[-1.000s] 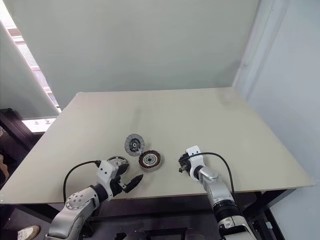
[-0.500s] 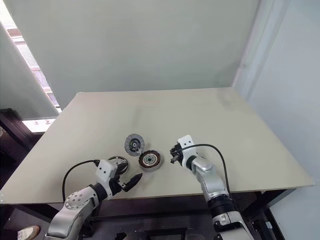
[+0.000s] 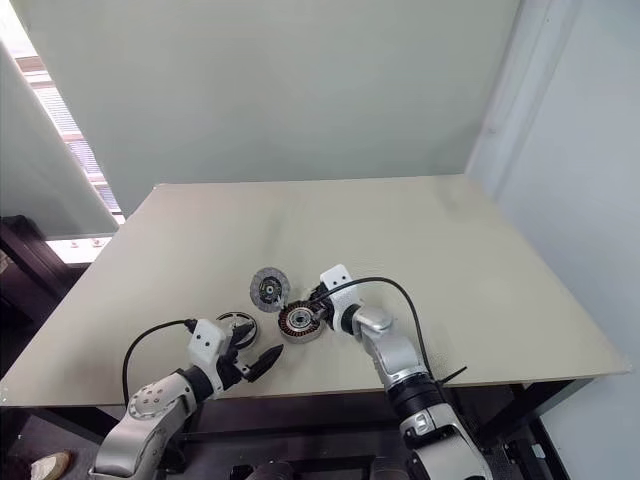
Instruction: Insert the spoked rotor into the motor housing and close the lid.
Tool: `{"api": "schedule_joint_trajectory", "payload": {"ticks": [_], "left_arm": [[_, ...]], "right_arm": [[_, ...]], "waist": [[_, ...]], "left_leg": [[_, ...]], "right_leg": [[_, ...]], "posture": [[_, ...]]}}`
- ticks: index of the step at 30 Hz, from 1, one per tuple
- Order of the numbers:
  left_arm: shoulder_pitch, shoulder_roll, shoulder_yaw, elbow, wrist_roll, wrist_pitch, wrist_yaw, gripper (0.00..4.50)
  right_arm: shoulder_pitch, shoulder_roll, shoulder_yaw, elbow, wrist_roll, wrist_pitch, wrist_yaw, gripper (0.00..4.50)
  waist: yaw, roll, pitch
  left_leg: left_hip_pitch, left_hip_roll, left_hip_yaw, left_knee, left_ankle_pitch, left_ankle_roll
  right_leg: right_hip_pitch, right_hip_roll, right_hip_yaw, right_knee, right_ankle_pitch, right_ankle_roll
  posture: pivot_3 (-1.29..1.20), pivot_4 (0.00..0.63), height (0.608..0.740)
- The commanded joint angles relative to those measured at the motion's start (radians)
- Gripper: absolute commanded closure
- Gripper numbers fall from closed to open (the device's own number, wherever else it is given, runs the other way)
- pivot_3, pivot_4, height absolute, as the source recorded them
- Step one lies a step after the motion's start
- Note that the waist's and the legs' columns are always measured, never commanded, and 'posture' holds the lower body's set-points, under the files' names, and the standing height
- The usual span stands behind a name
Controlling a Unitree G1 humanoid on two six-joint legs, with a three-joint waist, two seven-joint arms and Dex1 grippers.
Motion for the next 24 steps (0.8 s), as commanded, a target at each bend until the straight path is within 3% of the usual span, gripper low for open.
{"api": "schedule_joint_trajectory", "payload": {"ticks": [1, 24], "left_arm": [[0.005, 0.015, 0.036, -0.023, -0.007, -0.02, 0.003, 0.0], [0.066, 0.044, 0.113, -0.112, -0.048, 0.039, 0.016, 0.0]], "right_arm": [[-0.034, 0.019, 0.011, 0.011, -0.009, -0.018, 0.007, 3.74], [-0.088, 0.068, 0.003, 0.218, -0.035, -0.108, 0.007, 3.74]], "waist": [[0.0, 0.0, 0.0], [0.0, 0.0, 0.0]], "left_leg": [[0.0, 0.0, 0.0, 0.0, 0.0, 0.0], [0.0, 0.0, 0.0, 0.0, 0.0, -0.001]], "right_leg": [[0.0, 0.0, 0.0, 0.0, 0.0, 0.0], [-0.001, 0.0, 0.0, 0.001, 0.0, 0.0]], "posture": [[0.0, 0.0, 0.74], [0.0, 0.0, 0.74]]}}
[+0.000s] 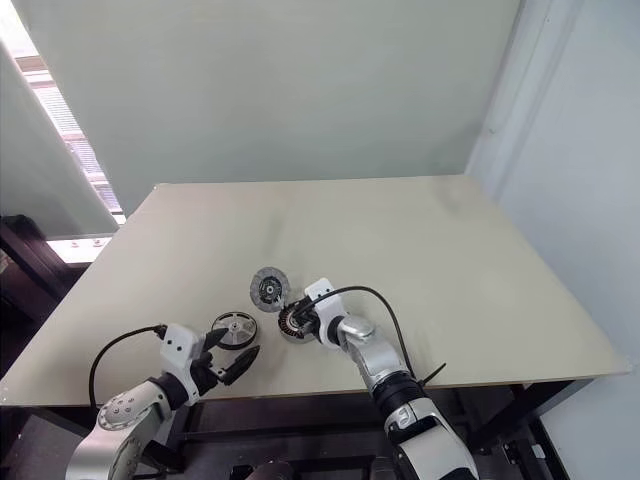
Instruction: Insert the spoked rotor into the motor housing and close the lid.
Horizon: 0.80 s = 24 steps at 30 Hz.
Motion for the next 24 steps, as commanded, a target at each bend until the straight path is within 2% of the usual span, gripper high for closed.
{"api": "schedule_joint_trajectory", "payload": {"ticks": [1, 24], "left_arm": [[-0.005, 0.006, 0.023, -0.055, -0.011, 0.001, 0.012, 0.0], [-0.002, 0.003, 0.017, -0.079, -0.012, 0.013, 0.04, 0.0]], "right_arm": [[-0.046, 0.01, -0.012, 0.008, -0.002, -0.031, 0.007, 3.74], [-0.057, 0.028, -0.013, 0.055, -0.011, -0.051, 0.022, 3.74]], "waist": [[0.0, 0.0, 0.0], [0.0, 0.0, 0.0]], "left_leg": [[0.0, 0.0, 0.0, 0.0, 0.0, 0.0], [0.0, 0.0, 0.0, 0.0, 0.0, 0.0]], "right_leg": [[0.0, 0.0, 0.0, 0.0, 0.0, 0.0], [0.0, 0.0, 0.0, 0.0, 0.0, 0.0]], "posture": [[0.0, 0.0, 0.74], [0.0, 0.0, 0.74]]}}
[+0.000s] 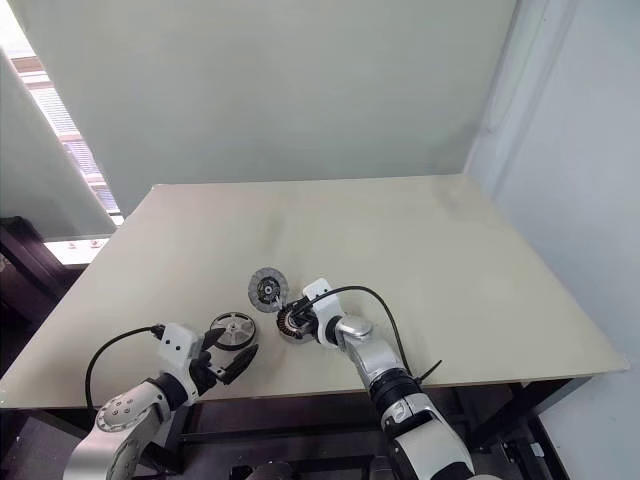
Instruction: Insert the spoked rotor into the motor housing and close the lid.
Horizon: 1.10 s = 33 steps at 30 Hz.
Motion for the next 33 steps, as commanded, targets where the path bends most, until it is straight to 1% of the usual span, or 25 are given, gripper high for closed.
{"api": "schedule_joint_trajectory", "payload": {"ticks": [1, 33], "left_arm": [[-0.01, 0.003, 0.016, -0.051, -0.01, -0.005, 0.006, 0.0], [-0.025, -0.003, -0.001, -0.028, -0.001, -0.019, -0.002, 0.0]], "right_arm": [[-0.026, 0.007, -0.003, -0.011, -0.006, -0.016, 0.007, 3.74], [-0.024, -0.011, -0.006, -0.008, -0.034, -0.024, 0.002, 3.74]], "waist": [[0.001, 0.0, 0.0], [0.0, 0.0, 0.0]], "left_leg": [[0.0, 0.0, 0.0, 0.0, 0.0, 0.0], [0.0, 0.0, 0.0, 0.0, 0.0, 0.0]], "right_leg": [[0.0, 0.0, 0.0, 0.0, 0.0, 0.0], [0.0, 0.0, 0.0, 0.0, 0.0, 0.0]], "posture": [[0.0, 0.0, 0.74], [0.0, 0.0, 0.74]]}}
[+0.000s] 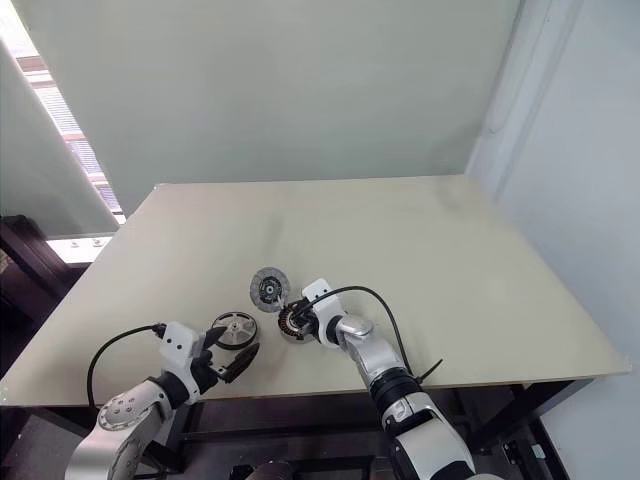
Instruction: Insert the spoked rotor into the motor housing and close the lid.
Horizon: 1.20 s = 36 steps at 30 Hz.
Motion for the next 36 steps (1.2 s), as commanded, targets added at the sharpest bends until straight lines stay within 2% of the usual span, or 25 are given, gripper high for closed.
{"api": "schedule_joint_trajectory", "payload": {"ticks": [1, 5, 16, 21, 22, 23, 26, 33, 34, 36], "left_arm": [[-0.015, 0.0, 0.004, -0.027, -0.001, -0.018, -0.001, 0.0], [-0.014, 0.0, 0.005, -0.026, 0.0, -0.02, -0.001, 0.0], [-0.016, -0.007, 0.002, -0.016, 0.004, -0.029, -0.001, 0.0], [-0.017, -0.01, 0.0, -0.01, 0.005, -0.034, -0.002, 0.0], [-0.018, -0.011, 0.0, -0.008, 0.005, -0.035, -0.002, 0.0], [-0.017, -0.011, -0.001, -0.006, 0.005, -0.036, -0.003, 0.0], [-0.018, -0.012, -0.002, -0.001, 0.005, -0.039, -0.005, 0.0], [-0.024, -0.012, -0.004, 0.005, 0.005, -0.041, -0.007, 0.0], [-0.024, -0.012, -0.004, 0.005, 0.004, -0.041, -0.007, 0.0], [-0.023, -0.011, -0.002, 0.003, 0.004, -0.041, -0.007, 0.0]], "right_arm": [[-0.021, 0.0, -0.006, -0.011, -0.005, -0.014, -0.003, 3.74], [-0.023, 0.0, -0.004, -0.004, -0.013, -0.02, -0.007, 3.74], [-0.009, 0.012, -0.026, -0.072, 0.032, 0.007, 0.034, 0.04], [0.03, 0.007, -0.027, -0.213, 0.058, 0.059, 0.062, 0.04], [0.038, 0.003, -0.025, -0.236, 0.059, 0.069, 0.065, 0.47], [0.047, -0.001, -0.022, -0.256, 0.057, 0.076, 0.063, 0.64], [0.058, -0.01, -0.019, -0.279, 0.05, 0.087, 0.053, 1.7], [0.041, -0.005, -0.002, -0.17, 0.008, 0.054, 0.002, 4.22], [0.037, -0.002, 0.001, -0.145, 0.003, 0.047, 0.0, 4.48], [0.03, 0.003, 0.003, -0.099, -0.006, 0.031, -0.006, 4.48]], "waist": [[0.0, 0.0, 0.0], [0.0, 0.0, 0.0], [0.0, 0.0, 0.0], [0.0, 0.0, 0.0], [0.0, 0.0, 0.0], [0.0, 0.0, 0.0], [0.0, 0.0, 0.0], [0.0, 0.0, 0.0], [0.0, 0.0, 0.0], [0.0, 0.0, 0.0]], "left_leg": [[0.0, 0.0, 0.0, 0.0, 0.0, 0.0], [0.0, 0.0, 0.0, 0.0, 0.0, 0.0], [0.0, 0.0, 0.0, 0.0, 0.0, 0.0], [0.0, 0.0, 0.0, 0.0, 0.0, 0.0], [0.0, 0.0, 0.0, 0.0, 0.0, 0.0], [0.0, 0.0, 0.0, 0.0, 0.0, 0.0], [0.0, 0.0, 0.0, 0.0, -0.001, -0.002], [0.0, 0.0, 0.0, 0.0, -0.001, -0.002], [0.0, 0.0, 0.0, 0.0, -0.001, -0.002], [0.0, 0.0, 0.0, 0.0, -0.001, -0.002]], "right_leg": [[0.0, 0.0, 0.0, 0.0, 0.0, 0.0], [0.0, 0.0, 0.0, 0.0, 0.0, 0.0], [0.0, 0.0, 0.0, 0.0, 0.0, 0.0], [0.0, 0.0, 0.0, 0.0, 0.0, 0.0], [0.0, 0.0, 0.0, 0.0, 0.0, 0.0], [0.0, 0.0, 0.0, 0.0, 0.0, 0.0], [0.0, 0.0, 0.0, 0.0, 0.0, 0.0], [0.0, 0.0, 0.0, 0.0, 0.0, 0.0], [0.0, 0.0, 0.0, 0.0, 0.0, 0.0], [0.0, 0.0, 0.0, 0.0, 0.0, 0.0]], "posture": [[0.0, 0.0, 0.74], [0.0, 0.0, 0.74], [0.0, 0.0, 0.74], [0.0, 0.0, 0.74], [0.0, 0.0, 0.74], [0.0, 0.0, 0.74], [0.0, 0.0, 0.74], [0.0, 0.0, 0.74], [0.0, 0.0, 0.74], [0.0, 0.0, 0.74]]}}
